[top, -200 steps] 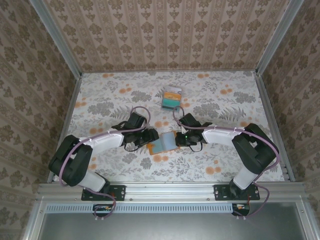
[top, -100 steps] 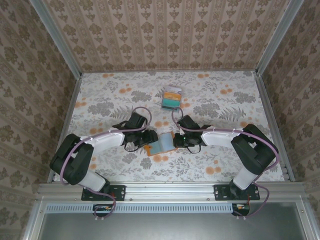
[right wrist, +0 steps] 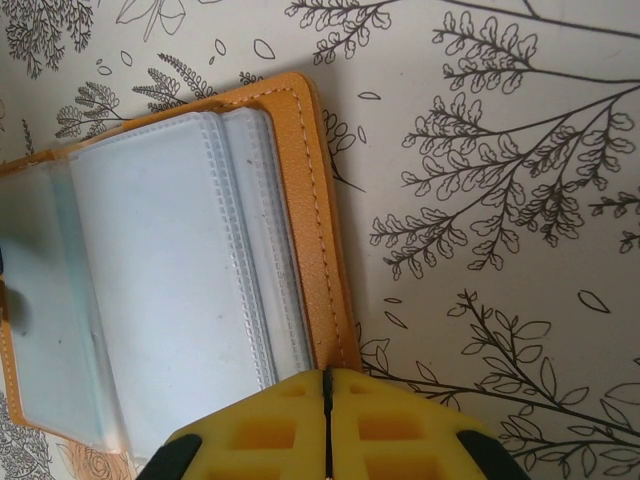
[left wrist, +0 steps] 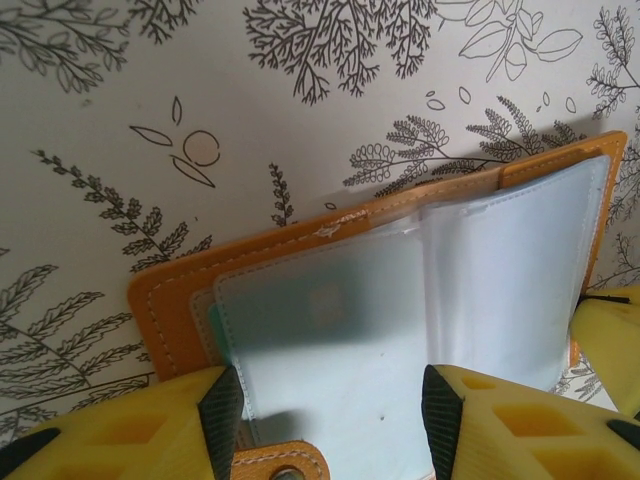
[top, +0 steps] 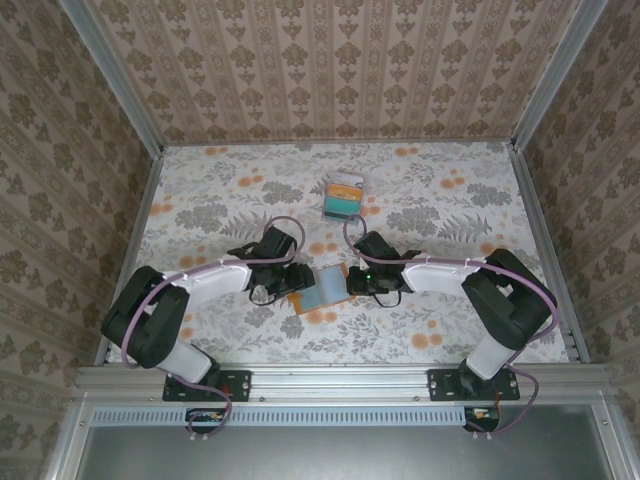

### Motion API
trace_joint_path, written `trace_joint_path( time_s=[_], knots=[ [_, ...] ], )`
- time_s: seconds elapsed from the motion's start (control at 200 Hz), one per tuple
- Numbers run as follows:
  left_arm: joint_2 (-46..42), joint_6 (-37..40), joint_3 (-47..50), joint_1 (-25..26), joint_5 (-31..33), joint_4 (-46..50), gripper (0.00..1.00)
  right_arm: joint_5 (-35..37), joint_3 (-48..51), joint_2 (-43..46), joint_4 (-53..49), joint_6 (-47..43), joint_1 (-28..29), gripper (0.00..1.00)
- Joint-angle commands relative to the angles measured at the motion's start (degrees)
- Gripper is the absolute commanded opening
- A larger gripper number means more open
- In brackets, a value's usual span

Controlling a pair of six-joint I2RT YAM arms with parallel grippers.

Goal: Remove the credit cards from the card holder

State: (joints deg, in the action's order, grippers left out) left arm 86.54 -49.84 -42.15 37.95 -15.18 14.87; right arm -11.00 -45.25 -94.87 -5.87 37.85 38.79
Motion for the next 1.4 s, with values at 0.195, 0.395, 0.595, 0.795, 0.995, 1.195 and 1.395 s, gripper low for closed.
trace_joint_path(
  time_s=[0.195,0.395,0.595,0.795,0.995,1.195,1.395],
  knots=[
    [3.7,0.8,-1.3,0.5,-2.7,-1.7,0.57,0.9,1.5,-1.4,-2.7,1.3,1.6,0.1],
    [2.8,0.6,-0.5,0.7,-5.4,-6.5,0.66,1.0,1.1,-2.2,-2.7,1.4,2.1,0.1],
    [1.1,1.4,-1.2,1.0,-6.0,-7.7,0.7,1.0,0.9,-2.8,-2.7,1.5,2.2,0.1],
    [0.8,2.1,-1.9,1.2,-6.6,-8.3,0.73,1.1,0.7,-3.1,-2.6,1.5,2.3,0.1],
    [0.7,2.9,-3.6,1.7,-6.7,-7.3,0.84,1.5,0.8,-2.9,-3.0,1.6,2.3,0.11],
    [1.3,3.7,-5.8,2.6,-6.7,-6.4,0.83,3.3,1.4,-1.0,-3.6,2.2,1.9,0.13],
    [0.2,4.1,-5.2,2.1,-5.7,-5.2,0.84,5.4,0.6,3.6,-6.5,1.4,0.9,0.19]
  ],
)
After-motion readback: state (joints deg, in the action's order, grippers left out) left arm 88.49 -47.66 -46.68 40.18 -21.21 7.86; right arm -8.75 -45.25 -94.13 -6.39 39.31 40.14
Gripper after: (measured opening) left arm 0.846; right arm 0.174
